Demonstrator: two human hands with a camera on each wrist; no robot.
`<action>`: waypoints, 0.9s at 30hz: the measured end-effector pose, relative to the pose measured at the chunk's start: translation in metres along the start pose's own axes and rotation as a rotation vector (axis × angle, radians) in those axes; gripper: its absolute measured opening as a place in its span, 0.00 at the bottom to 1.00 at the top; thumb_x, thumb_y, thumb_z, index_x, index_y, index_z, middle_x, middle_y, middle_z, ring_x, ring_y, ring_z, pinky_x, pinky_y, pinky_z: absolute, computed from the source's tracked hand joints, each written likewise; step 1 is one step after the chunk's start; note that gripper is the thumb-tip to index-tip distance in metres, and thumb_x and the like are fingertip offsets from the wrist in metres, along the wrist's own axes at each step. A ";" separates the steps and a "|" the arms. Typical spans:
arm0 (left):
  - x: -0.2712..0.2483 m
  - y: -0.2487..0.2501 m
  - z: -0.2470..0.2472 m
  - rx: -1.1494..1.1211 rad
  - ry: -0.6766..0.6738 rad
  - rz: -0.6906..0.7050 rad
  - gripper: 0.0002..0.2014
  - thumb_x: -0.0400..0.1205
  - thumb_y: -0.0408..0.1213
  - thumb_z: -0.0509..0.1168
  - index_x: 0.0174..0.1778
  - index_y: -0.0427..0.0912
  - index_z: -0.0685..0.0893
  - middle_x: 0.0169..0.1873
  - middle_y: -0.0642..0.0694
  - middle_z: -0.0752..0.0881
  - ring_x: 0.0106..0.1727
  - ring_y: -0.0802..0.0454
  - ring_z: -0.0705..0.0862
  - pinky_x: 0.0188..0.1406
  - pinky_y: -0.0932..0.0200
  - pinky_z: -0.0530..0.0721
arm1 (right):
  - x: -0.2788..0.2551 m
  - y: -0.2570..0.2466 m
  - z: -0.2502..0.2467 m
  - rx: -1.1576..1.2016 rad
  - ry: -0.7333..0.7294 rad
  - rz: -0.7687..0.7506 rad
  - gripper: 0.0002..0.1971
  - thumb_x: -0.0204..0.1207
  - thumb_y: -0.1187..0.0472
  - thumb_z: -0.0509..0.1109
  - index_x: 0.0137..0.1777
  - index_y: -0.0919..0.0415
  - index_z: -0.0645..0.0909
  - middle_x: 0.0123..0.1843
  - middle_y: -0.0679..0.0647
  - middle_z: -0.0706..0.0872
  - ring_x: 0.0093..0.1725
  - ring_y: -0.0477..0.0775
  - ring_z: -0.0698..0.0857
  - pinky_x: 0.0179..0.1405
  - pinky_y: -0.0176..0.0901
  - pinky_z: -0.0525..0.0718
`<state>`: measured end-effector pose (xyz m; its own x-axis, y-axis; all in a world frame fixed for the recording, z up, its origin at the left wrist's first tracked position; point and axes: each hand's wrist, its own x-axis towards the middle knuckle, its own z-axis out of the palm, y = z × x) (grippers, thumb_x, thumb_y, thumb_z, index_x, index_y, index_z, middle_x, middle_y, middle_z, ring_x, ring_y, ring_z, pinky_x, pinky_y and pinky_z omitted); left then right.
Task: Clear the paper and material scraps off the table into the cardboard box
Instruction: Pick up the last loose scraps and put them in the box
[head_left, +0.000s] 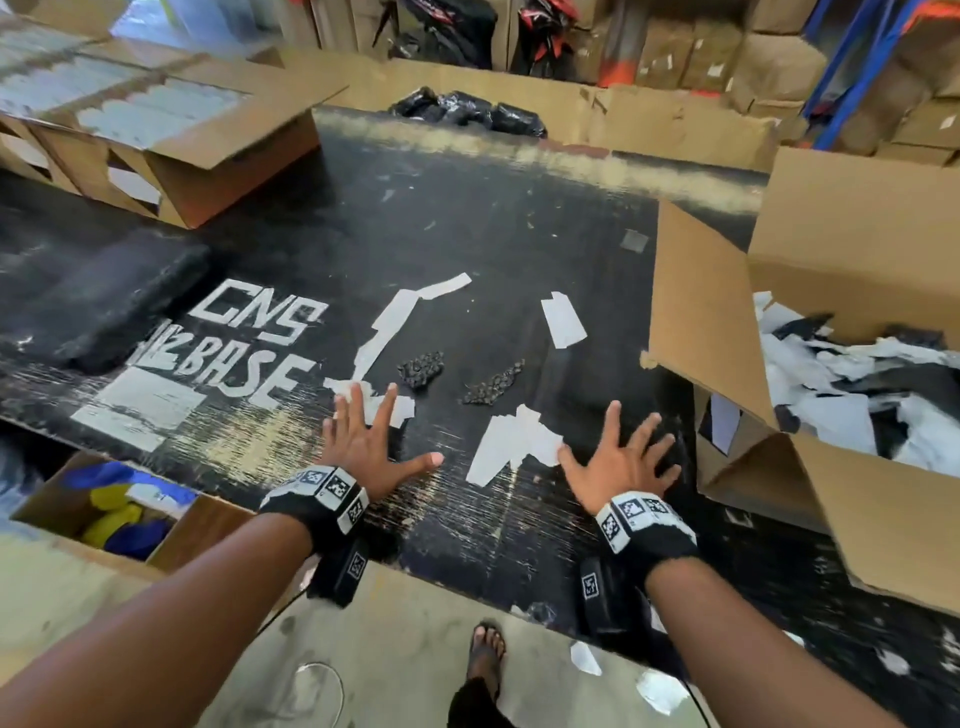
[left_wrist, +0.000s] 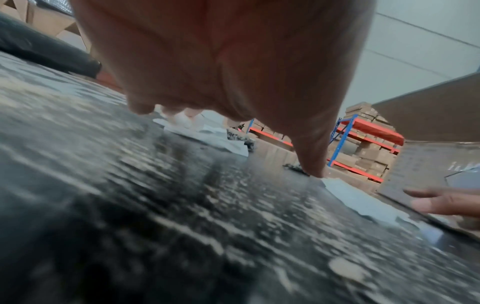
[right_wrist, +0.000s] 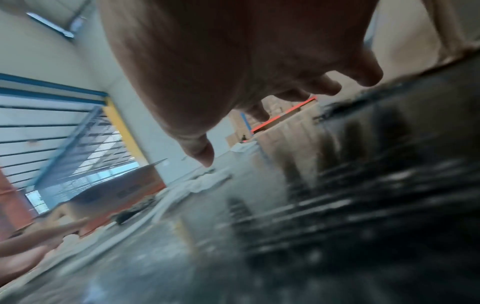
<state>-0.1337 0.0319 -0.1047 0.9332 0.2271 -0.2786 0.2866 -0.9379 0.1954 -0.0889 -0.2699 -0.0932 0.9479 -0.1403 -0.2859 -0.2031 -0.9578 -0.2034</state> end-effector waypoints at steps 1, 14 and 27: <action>0.008 0.002 0.002 -0.010 -0.014 0.015 0.65 0.57 0.91 0.42 0.86 0.60 0.29 0.85 0.34 0.27 0.86 0.32 0.31 0.85 0.30 0.41 | 0.008 -0.005 0.002 0.002 -0.037 0.025 0.50 0.73 0.24 0.52 0.87 0.48 0.37 0.87 0.70 0.36 0.84 0.77 0.37 0.78 0.80 0.46; 0.070 0.001 -0.039 -0.184 0.018 0.427 0.53 0.68 0.64 0.65 0.89 0.55 0.50 0.88 0.39 0.51 0.89 0.37 0.49 0.84 0.34 0.61 | 0.017 -0.101 -0.015 -0.003 -0.229 -0.450 0.56 0.68 0.40 0.75 0.87 0.43 0.40 0.89 0.60 0.39 0.87 0.68 0.42 0.82 0.67 0.59; 0.132 0.005 -0.042 -0.238 -0.194 0.495 0.46 0.81 0.51 0.69 0.89 0.56 0.47 0.89 0.44 0.48 0.90 0.46 0.46 0.84 0.49 0.60 | 0.020 -0.146 -0.003 0.052 -0.276 -0.433 0.37 0.81 0.65 0.65 0.87 0.49 0.54 0.90 0.55 0.44 0.88 0.60 0.43 0.82 0.57 0.58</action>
<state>-0.0002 0.0684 -0.1014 0.9181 -0.2964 -0.2632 -0.1115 -0.8302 0.5462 -0.0396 -0.1334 -0.0661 0.8489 0.3446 -0.4007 0.1750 -0.8987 -0.4021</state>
